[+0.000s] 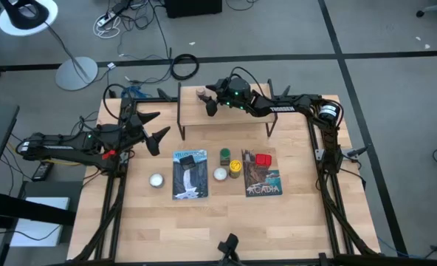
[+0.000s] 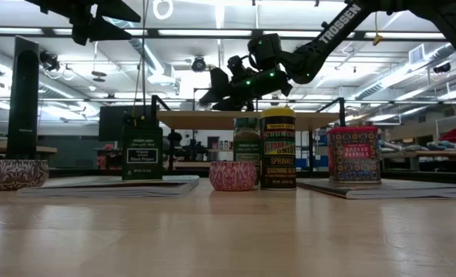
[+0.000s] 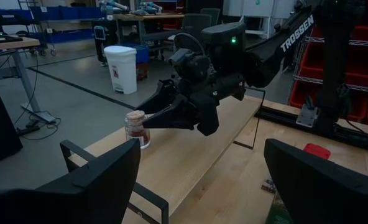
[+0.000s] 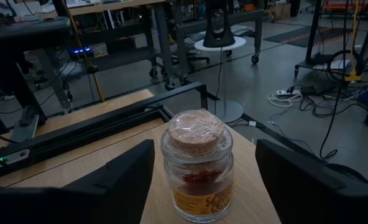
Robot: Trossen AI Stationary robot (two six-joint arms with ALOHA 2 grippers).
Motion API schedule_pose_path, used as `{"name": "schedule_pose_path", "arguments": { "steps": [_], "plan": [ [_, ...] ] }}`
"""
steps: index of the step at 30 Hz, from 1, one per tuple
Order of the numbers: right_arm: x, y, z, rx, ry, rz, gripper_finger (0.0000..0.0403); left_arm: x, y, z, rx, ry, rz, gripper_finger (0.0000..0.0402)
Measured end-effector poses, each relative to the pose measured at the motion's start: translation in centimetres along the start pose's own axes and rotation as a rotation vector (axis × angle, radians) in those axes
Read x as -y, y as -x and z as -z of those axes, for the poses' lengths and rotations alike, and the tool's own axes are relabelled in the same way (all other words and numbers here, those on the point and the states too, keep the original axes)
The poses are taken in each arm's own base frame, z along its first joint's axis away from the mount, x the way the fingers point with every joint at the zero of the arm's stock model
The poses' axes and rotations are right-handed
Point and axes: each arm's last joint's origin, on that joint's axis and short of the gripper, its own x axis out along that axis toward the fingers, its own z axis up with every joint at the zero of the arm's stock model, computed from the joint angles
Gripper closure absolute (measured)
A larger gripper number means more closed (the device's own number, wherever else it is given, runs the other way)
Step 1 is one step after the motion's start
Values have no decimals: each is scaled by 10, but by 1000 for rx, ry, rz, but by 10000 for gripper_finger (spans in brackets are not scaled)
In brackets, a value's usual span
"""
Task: Shelf spices
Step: Remove the white transparent spice from the shelf
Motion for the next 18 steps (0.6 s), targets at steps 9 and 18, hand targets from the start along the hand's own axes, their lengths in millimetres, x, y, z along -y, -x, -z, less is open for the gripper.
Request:
{"name": "schedule_pose_path", "arguments": {
  "steps": [9, 18],
  "plan": [
    [0, -6, 8, 12, -25, -4, 122, 0, 0, 0, -1, 0, 0, 53],
    [1, -5, 6, 34, -17, -9, 109, 0, 0, 0, -1, -1, 0, 53]
  ]
}}
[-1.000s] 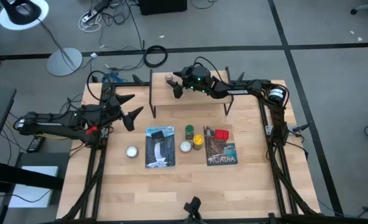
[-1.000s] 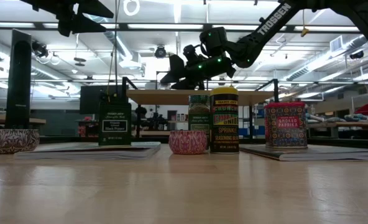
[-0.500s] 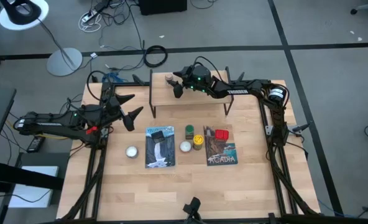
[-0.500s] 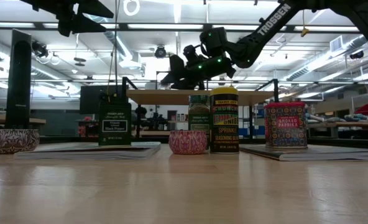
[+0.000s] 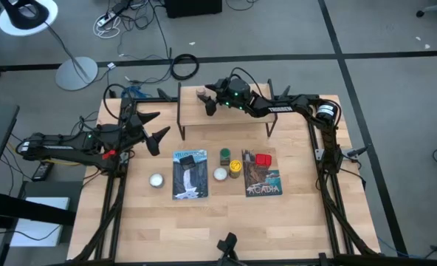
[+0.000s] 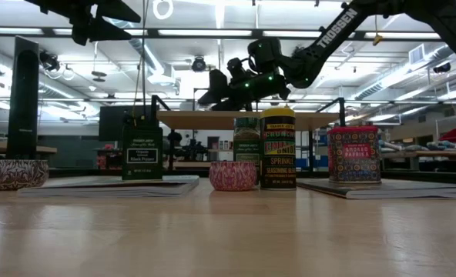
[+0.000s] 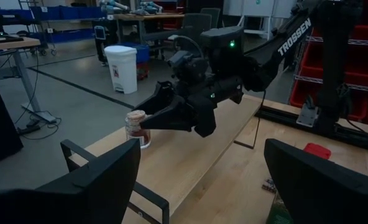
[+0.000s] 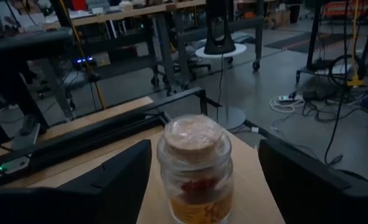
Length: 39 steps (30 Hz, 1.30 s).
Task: Shelf spices
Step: Remove the white transparent spice from the shelf
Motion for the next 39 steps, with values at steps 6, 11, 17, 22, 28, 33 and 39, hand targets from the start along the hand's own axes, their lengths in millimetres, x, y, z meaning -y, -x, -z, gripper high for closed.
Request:
{"name": "schedule_pose_path", "arguments": {
  "steps": [6, 11, 17, 22, 28, 33, 39],
  "plan": [
    [0, 0, 0, -4, 2, -13, 132, 0, 0, 0, 1, 1, 0, 53],
    [-1, 0, 1, -7, 2, -19, 128, 0, 0, -1, 5, 4, 0, 53],
    [0, 0, 1, -13, 24, -19, 144, 0, 0, -1, 12, 10, 2, 53],
    [0, 0, 1, -14, 29, -19, 199, 0, 0, -1, 12, 9, 1, 53],
    [0, 0, 1, -13, 29, -19, 252, 0, 0, -1, 12, 9, 1, 53],
    [-2, 0, 2, -14, 29, -21, 287, 0, 0, -1, 12, 9, 1, 53],
    [-8, 0, 3, -16, 31, -35, 342, 0, 0, -1, 11, 9, 1, 53]
  ]
}}
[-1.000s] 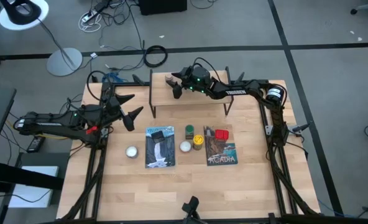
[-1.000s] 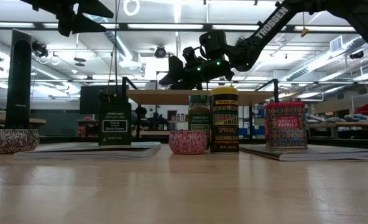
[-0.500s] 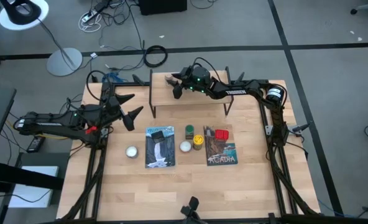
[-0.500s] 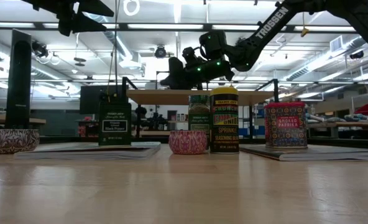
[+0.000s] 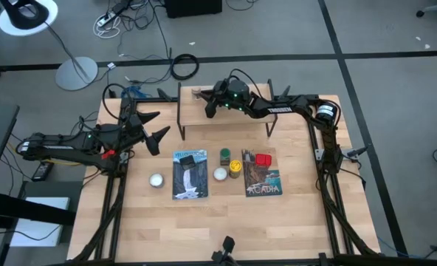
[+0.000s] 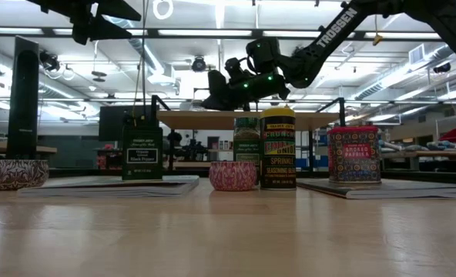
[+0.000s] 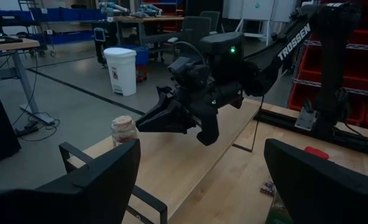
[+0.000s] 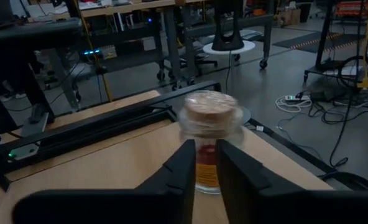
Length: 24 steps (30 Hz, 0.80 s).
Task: Shelf spices
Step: Remove the white transparent spice from the shelf
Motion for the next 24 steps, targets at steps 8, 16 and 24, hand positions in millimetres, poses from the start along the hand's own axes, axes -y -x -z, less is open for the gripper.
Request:
{"name": "schedule_pose_path", "arguments": {
  "steps": [8, 16, 24],
  "plan": [
    [-14, 0, 2, -5, 24, -29, 284, 0, 0, 1, -6, -8, 0, 53],
    [-12, 0, 1, 9, -8, 49, 112, 0, 0, 1, -6, -8, 0, 53],
    [-1, -6, -24, 48, -12, 46, 87, 0, 0, 1, -6, -8, 0, 53]
  ]
}}
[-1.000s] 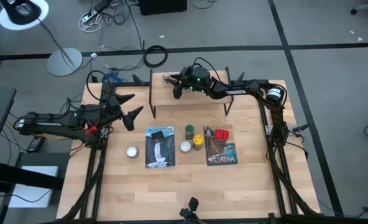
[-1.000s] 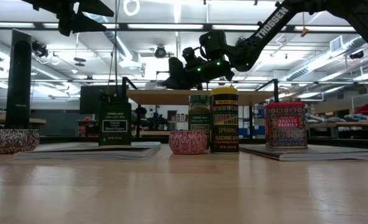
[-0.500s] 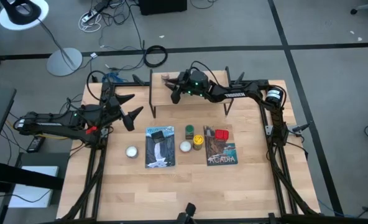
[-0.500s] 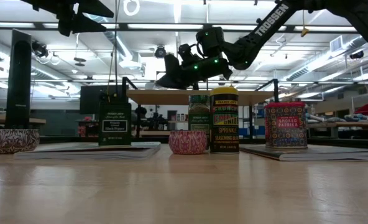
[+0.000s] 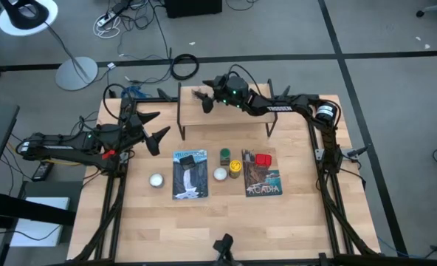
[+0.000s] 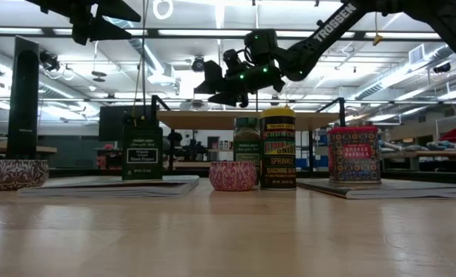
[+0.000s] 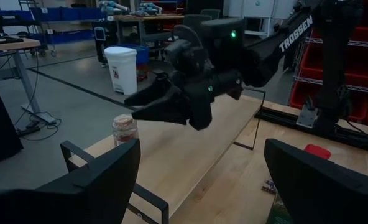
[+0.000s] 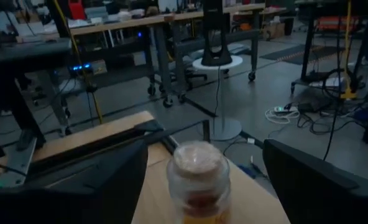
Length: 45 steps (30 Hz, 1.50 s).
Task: Shelf spices
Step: Remove the white transparent spice from the shelf
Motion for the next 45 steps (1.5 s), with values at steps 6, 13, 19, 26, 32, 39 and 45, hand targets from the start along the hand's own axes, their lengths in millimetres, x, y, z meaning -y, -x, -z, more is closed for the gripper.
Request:
{"name": "schedule_pose_path", "arguments": {
  "steps": [6, 13, 19, 26, 32, 39, 45],
  "plan": [
    [-1, -1, 0, -55, 9, -4, 89, 0, 0, 0, 0, 3, 0, 53],
    [0, -1, 0, -62, 0, -20, 84, 0, 0, 0, 0, 3, 0, 53],
    [9, -1, 0, -73, -20, -24, 84, 0, 0, 0, 0, 3, 0, 53],
    [12, -1, 1, -89, -31, -39, 85, 0, 0, -1, 8, 9, 1, 53],
    [14, -2, -5, -68, -29, -50, 85, 0, 0, -1, 8, 9, 1, 53],
    [7, -9, -52, 15, 20, -78, 85, 0, 0, -1, 8, 9, 1, 53],
    [8, -8, -99, 13, 100, -70, 85, 0, 0, -1, 7, 8, 1, 53]
  ]
}}
